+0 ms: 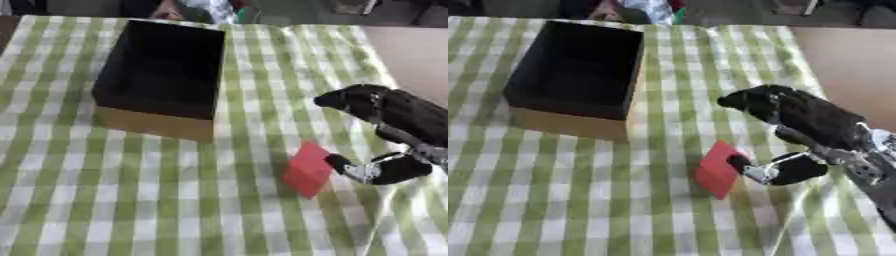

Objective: Pick up objects on the table and place them in the box.

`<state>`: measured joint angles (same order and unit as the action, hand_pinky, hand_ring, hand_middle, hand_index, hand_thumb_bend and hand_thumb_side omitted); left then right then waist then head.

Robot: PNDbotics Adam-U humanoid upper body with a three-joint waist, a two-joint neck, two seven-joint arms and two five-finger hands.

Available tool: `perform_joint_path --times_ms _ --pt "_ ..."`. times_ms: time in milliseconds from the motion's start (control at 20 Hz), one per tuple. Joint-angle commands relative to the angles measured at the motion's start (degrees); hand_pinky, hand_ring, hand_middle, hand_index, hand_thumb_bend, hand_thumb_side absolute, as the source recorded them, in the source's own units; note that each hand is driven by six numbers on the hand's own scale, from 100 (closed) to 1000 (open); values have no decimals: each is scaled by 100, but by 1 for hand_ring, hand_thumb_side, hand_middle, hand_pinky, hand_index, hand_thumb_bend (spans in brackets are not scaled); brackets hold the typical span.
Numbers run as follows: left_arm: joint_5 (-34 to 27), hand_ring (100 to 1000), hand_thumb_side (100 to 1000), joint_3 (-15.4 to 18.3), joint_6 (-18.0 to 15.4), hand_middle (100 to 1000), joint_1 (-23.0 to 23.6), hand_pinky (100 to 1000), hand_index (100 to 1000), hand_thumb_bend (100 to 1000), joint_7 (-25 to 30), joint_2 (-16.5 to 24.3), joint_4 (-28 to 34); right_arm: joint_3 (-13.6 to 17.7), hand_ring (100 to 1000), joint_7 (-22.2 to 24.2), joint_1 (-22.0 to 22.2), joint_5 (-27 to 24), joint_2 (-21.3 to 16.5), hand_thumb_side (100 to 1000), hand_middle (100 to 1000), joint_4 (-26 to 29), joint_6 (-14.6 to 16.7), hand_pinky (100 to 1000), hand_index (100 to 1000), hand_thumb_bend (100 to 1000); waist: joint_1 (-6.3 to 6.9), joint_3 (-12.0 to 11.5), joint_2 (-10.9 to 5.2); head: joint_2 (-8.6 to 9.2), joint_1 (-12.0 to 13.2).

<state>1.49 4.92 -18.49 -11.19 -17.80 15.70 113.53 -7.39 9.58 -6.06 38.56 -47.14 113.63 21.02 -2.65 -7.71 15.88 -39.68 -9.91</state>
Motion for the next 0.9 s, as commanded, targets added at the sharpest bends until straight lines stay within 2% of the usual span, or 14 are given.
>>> perform_joint_path --times_ms 50,100,250,300,350,450,750,900 --pt "-31 534 748 -8 1 667 -67 803 737 230 28 114 106 -123 844 266 -69 54 -43 851 860 97 -193 841 1000 376 -90 -8 -145 38 -42" --pt "-33 534 748 -11 3 667 -71 803 737 230 32 113 106 -156 844 353 -76 46 7 851 860 97 -268 841 1000 376 -95 -11 -146 40 -50" --pt "-40 534 748 -7 13 667 -68 803 737 229 33 110 106 -170 850 623 -121 63 220 927 865 97 -522 845 1000 412 -108 -14 -157 43 -73" --pt "-42 534 752 -8 15 667 -68 803 737 225 34 109 106 -183 853 706 -132 94 282 895 868 97 -605 847 1000 419 -112 -16 -161 41 -79" --pt "-43 534 749 -9 17 667 -66 804 737 229 36 111 106 -197 854 783 -141 129 344 960 870 97 -689 848 1000 450 -118 -15 -166 33 -87" --pt "-46 535 749 -11 24 667 -64 804 737 229 39 113 106 -226 855 892 -149 208 460 975 871 97 -854 847 1000 474 -131 -14 -174 25 -98" --pt "-39 534 750 -13 43 667 -57 805 736 227 51 120 106 -287 840 932 -153 590 735 1000 843 97 -1337 834 1000 481 -166 -22 -183 7 -126" --pt "-41 534 751 -13 51 666 -52 806 736 225 55 119 106 -342 838 898 -118 770 826 1000 835 97 -1509 829 1000 455 -182 -19 -182 7 -141"
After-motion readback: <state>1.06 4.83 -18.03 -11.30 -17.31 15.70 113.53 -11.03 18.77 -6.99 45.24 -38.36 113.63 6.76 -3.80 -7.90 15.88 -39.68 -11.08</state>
